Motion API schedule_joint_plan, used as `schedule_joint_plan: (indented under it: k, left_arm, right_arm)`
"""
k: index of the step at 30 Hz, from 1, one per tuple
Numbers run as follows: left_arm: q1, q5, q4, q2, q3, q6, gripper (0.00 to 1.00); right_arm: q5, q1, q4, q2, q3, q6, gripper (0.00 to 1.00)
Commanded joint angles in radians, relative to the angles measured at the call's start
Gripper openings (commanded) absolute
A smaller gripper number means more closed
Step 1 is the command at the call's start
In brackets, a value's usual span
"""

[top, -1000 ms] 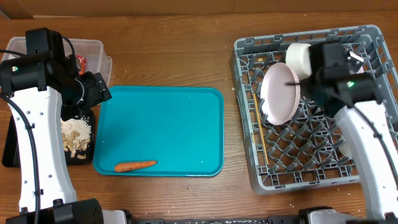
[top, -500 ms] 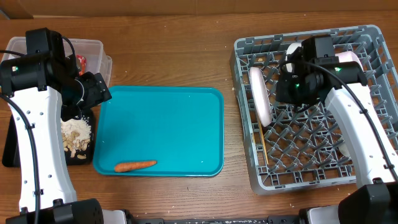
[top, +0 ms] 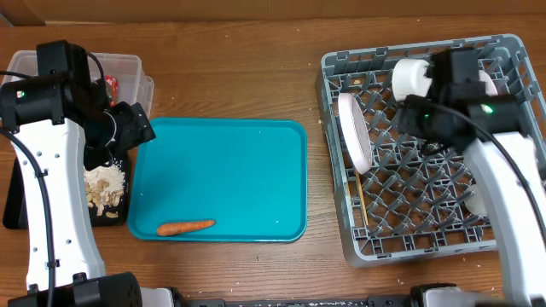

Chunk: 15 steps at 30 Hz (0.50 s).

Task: Sort waste into correct bins and load items into the dishwasher
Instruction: 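Move the left gripper to the orange carrot on the teal tray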

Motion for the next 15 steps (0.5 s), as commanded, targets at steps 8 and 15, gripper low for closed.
schedule_joint_plan:
  k: [8, 15]
  left_arm:
    - [-0.187, 0.039, -0.017, -0.002, -0.168, -0.116, 0.84]
    - [-0.233, 0.018, 0.041, -0.008, -0.344, -0.44, 0.9]
  right_arm:
    - [0.026, -0.034, -0.054, -0.089, 0.033, -0.047, 0.92]
    - [0.025, -0.092, -0.065, -0.08, 0.033, -0.021, 0.94]
